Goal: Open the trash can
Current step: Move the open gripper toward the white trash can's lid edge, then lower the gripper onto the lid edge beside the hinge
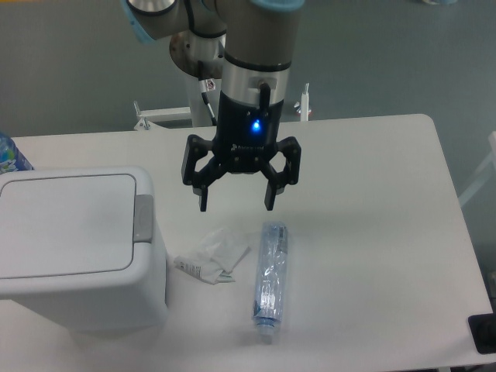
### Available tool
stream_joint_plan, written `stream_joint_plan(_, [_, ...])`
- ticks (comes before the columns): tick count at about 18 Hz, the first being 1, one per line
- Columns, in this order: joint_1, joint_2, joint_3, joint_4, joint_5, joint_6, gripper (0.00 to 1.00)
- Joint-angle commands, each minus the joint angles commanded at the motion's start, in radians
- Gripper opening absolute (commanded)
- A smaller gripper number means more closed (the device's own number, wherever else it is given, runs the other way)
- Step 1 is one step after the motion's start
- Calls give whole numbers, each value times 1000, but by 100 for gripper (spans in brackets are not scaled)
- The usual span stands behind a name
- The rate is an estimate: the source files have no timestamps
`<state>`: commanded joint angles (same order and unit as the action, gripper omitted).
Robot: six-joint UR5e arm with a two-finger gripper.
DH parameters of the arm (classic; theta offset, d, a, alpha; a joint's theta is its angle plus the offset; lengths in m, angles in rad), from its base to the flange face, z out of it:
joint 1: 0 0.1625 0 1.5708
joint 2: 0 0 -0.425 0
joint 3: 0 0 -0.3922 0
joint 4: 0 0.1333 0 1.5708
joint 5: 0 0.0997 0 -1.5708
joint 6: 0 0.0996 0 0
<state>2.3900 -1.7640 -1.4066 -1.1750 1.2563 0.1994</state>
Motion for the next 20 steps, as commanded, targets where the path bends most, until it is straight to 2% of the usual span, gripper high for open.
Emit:
stream_joint_plan(4, [-18,-5,-12,0,-3,-9,100])
stream_joint_plan(9, [-43,-11,-14,2,-31,-106,100])
stream_joint_plan(20, [-72,-9,-40,0,-46,-109,100])
